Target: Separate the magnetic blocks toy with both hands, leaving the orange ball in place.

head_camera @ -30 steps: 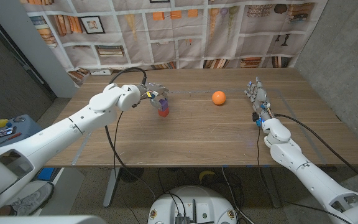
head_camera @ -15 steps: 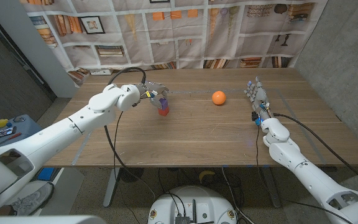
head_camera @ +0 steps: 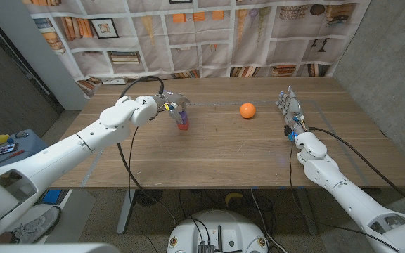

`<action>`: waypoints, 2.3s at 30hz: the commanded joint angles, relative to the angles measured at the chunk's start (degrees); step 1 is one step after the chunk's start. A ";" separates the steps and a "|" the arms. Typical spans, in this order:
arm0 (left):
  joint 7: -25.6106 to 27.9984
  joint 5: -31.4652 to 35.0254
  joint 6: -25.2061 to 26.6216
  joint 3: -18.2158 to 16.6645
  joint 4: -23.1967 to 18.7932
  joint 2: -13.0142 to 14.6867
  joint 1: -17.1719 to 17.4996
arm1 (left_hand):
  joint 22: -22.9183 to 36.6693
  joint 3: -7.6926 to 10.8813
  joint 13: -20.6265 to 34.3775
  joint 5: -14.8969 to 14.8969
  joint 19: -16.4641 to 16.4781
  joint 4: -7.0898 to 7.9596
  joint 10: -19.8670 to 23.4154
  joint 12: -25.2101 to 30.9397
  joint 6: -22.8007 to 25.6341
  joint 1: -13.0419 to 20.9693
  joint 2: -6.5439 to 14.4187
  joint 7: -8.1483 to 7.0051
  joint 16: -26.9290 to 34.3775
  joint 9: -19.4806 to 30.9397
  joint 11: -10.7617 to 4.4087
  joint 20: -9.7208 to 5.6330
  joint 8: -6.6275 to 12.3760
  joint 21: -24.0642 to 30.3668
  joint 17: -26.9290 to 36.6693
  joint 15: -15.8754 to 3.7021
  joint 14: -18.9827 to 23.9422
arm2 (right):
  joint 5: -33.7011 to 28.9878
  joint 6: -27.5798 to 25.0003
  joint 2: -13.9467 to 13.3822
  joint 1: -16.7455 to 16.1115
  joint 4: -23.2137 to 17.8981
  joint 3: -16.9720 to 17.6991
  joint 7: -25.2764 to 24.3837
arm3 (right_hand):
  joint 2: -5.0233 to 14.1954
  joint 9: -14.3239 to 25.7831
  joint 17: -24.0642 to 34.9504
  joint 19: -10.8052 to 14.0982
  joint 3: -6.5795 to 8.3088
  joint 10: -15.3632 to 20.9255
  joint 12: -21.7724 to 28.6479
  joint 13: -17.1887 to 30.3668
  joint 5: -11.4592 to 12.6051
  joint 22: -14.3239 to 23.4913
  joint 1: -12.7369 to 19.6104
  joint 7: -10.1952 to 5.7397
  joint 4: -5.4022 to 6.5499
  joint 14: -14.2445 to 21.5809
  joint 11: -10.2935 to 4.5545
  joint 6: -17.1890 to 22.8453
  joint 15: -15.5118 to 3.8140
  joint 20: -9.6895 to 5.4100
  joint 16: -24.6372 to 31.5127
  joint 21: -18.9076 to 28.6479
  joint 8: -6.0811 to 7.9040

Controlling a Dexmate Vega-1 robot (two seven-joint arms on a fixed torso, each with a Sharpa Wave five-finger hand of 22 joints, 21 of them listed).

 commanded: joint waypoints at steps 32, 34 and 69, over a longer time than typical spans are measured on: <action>6.06 -5.90 9.85 -6.04 -8.00 -0.41 7.06 | 0.30 -2.02 0.09 0.41 3.34 0.29 5.10 0.08 11.92 2.03 2.00 -1.88 0.49 0.53 -0.49 -0.88 2.41 0.30 0.21 -5.81 4.98 | 0.14 -2.29 -4.31 -2.35 -5.89 0.43 1.87 | 0.93 0.16 -0.10 0.30 1.13 0.14 0.35 0.05 -0.21 0.19 -0.19 -0.15 0.20 -0.25 -0.22 0.80 -0.03 -0.28 0.31 0.10 0.34; 6.68 -6.38 10.26 -6.18 -8.53 -0.38 7.50 | 0.30 -2.09 0.09 0.40 3.39 0.30 5.18 0.03 12.18 2.08 2.05 -1.81 0.45 0.54 -0.52 -0.90 2.45 0.28 0.21 -5.84 5.05 | 0.03 -2.54 -4.52 -2.49 -6.27 0.42 1.72 | 0.93 0.16 -0.10 0.27 1.14 0.15 0.36 0.05 -0.22 0.19 -0.24 -0.24 0.22 -0.26 -0.25 0.79 -0.06 -0.31 0.32 0.09 0.33; 22.00 -28.72 13.75 -11.47 -9.08 -5.05 13.71 | 0.37 -2.94 0.10 0.45 4.67 0.15 7.48 -0.28 14.53 3.37 2.92 -1.79 0.20 0.62 -0.65 -1.49 2.41 0.28 0.20 -6.05 6.57 | -1.53 -2.39 -5.82 -2.22 -7.33 -0.50 3.34 | 0.75 0.15 -0.36 0.40 1.78 0.49 0.47 0.05 -0.33 0.17 -0.49 -0.36 0.10 -0.01 -0.21 1.14 -0.13 -0.79 0.49 0.11 0.40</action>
